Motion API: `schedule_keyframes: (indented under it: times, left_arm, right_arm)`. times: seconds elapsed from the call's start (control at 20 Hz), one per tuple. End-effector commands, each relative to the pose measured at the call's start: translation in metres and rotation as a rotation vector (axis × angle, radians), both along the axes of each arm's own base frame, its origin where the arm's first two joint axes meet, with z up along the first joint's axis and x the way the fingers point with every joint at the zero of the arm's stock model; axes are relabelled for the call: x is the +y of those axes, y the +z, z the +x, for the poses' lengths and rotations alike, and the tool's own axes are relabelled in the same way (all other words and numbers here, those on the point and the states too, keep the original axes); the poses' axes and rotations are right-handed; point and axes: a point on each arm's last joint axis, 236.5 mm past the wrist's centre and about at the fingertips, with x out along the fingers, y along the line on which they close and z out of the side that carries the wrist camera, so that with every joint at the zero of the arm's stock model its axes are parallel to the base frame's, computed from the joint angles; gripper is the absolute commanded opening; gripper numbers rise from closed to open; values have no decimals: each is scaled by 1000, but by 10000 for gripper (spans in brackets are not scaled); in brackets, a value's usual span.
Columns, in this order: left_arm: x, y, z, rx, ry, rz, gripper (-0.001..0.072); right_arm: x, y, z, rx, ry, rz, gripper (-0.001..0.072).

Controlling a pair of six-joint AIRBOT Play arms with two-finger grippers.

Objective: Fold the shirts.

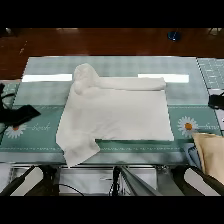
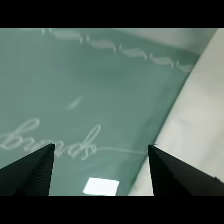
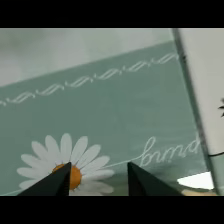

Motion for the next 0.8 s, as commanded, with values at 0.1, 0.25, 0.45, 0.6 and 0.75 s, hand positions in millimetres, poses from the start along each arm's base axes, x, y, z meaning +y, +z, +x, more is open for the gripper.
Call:
schedule_keyframes:
  times: [0.1, 0.25, 0.45, 0.6, 0.75]
  left_arm:
    - [-52, -7, -38, 57, 62, -342, 718]
    - [-64, -9, -47, 107, 18, -386, 718]
    - [-75, -29, -75, 250, -114, -349, 718]
    - [-86, -41, -82, 299, -226, -314, 718]
    - [-93, -56, -71, 285, -264, -267, 716]
  right_arm:
    - [35, -44, -37, 90, 7, 177, 404]
    - [36, -43, -32, 73, 11, 179, 423]
    - [37, -43, -31, 67, 11, 184, 423]
    - [37, -43, -31, 67, 11, 186, 423]
    - [37, -43, -31, 67, 11, 187, 423]
